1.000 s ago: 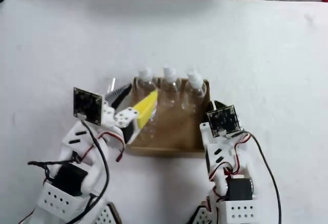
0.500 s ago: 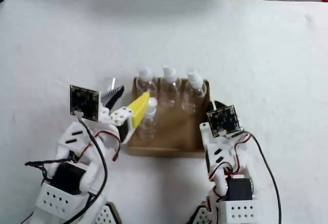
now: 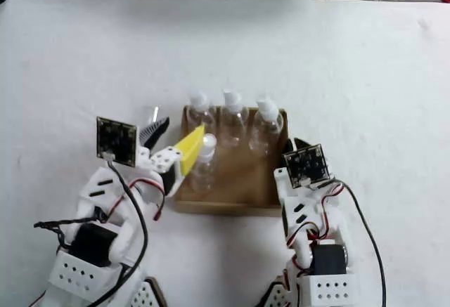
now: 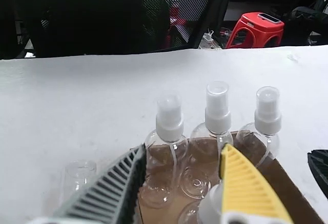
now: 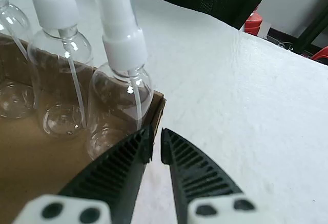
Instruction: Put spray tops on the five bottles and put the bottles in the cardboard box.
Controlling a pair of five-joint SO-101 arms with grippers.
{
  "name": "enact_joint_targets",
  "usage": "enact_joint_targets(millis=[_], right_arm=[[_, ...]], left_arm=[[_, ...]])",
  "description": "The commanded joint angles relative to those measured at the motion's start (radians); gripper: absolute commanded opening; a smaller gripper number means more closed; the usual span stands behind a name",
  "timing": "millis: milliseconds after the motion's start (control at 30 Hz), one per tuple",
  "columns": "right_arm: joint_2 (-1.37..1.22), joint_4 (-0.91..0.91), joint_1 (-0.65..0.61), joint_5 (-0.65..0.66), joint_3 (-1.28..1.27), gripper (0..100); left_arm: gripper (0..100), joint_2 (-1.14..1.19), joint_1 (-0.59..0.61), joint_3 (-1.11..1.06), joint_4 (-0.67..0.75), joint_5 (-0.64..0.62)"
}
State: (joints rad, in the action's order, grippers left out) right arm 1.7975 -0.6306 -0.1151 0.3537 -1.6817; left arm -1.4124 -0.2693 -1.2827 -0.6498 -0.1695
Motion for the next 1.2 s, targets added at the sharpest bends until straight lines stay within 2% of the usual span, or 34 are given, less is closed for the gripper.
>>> enact_joint_targets(millis=[0, 600, 700, 867, 1033, 1167], right_arm=[[-0.001, 0.019, 0.001, 0.014, -0.009, 1.6], [0.001, 0.022, 0.001, 0.014, -0.009, 1.6], [0.001, 0.021, 0.001, 0.014, -0.009, 1.6], [-0.001, 0.019, 0.001, 0.014, -0.009, 1.6], [-0.002, 0.018, -0.002, 0.014, -0.009, 1.6], [-0.002, 0.018, -0.002, 0.014, -0.009, 1.6]], left_arm=[[22, -0.018, 0.007, 0.011, 0.006, 0.054], [22, -0.019, 0.105, 0.035, 0.000, 0.020], [22, -0.019, 0.130, 0.044, -0.003, -0.052], [22, -0.019, 0.255, 0.057, 0.008, -0.124], [22, -0.018, 0.346, 0.086, 0.008, -0.117], [22, -0.010, 0.348, 0.118, 0.006, -0.011]])
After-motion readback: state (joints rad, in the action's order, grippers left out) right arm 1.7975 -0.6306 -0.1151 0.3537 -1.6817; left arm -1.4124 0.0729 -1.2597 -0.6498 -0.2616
